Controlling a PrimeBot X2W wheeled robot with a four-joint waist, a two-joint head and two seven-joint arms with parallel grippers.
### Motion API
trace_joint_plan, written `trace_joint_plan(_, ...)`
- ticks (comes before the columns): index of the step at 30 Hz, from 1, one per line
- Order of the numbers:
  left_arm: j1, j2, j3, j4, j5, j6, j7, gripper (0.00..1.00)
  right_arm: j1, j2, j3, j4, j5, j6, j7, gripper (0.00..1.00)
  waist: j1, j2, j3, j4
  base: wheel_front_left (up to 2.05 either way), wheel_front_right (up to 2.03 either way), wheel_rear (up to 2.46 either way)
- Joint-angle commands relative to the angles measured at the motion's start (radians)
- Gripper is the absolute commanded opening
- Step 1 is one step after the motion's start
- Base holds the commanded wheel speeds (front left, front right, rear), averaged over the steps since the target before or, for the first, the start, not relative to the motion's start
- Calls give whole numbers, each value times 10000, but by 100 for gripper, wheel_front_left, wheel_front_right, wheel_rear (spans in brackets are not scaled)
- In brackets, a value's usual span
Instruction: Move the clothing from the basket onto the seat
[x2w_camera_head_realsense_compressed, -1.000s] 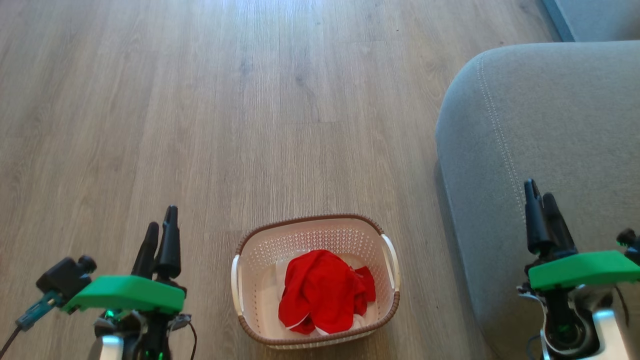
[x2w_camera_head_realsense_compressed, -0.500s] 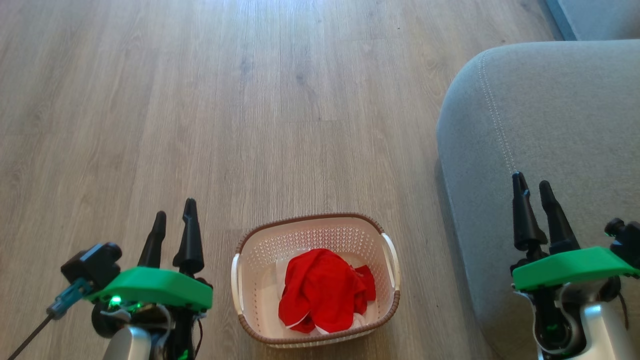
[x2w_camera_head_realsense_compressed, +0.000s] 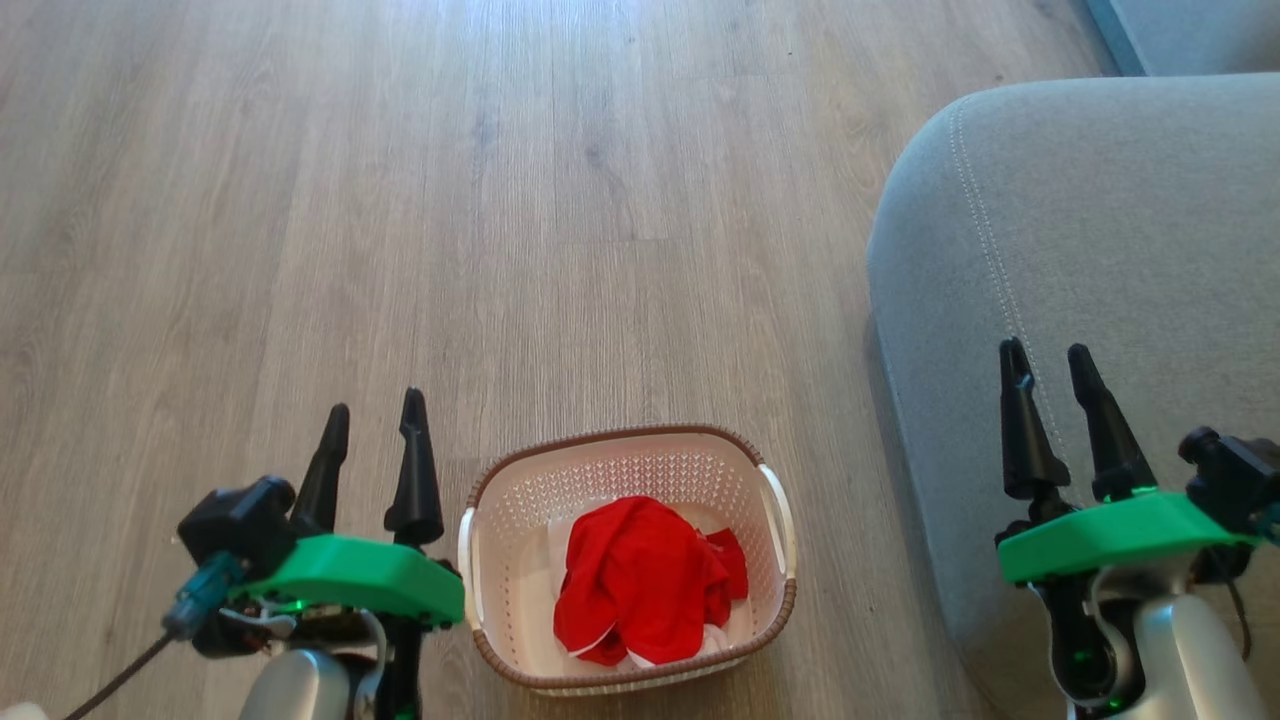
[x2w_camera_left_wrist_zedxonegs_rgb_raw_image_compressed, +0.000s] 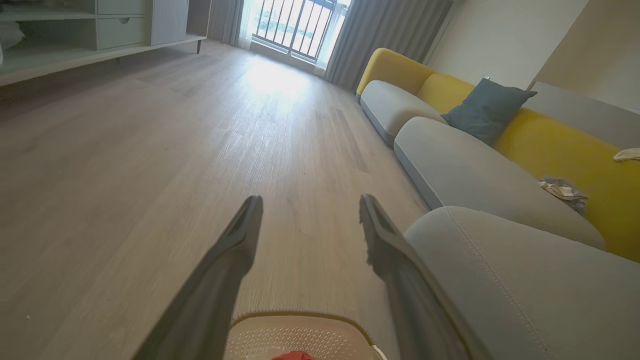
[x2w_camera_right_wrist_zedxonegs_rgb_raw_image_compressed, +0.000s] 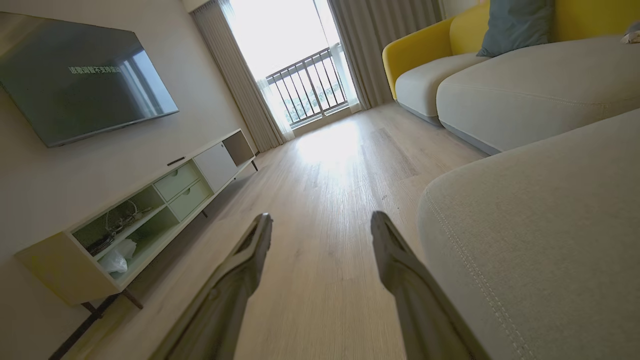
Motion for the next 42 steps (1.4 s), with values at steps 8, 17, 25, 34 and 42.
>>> trace_joint_plan(8, -667, 294, -333, -585, 1269, 728, -328, 100, -641, 20, 351, -503, -1111, 5, -366, 100, 0, 0, -25, -47, 0, 0, 0)
trace_joint_plan(17, -662, 377, -928, -536, 2341, 1094, -620, 100, -602, 23, 504, -243, -2198, 5, -661, 100, 0, 0, -98, -86, 0, 0, 0)
trace_joint_plan(25, -554, 311, -1019, -180, 3073, 882, -855, 100, -603, 25, 712, 207, -2955, 6, -897, 100, 0, 0, -138, -114, 0, 0, 0)
trace_joint_plan(34, -489, 186, -956, 275, 4066, 541, -1118, 100, -622, 28, 902, 420, -3821, 6, -1162, 100, 0, 0, -117, -137, 0, 0, 0)
trace_joint_plan(42, -490, 142, -846, 388, 4213, 377, -1144, 100, -609, 28, 830, 604, -3674, 6, -1188, 100, 0, 0, -82, -110, 0, 0, 0)
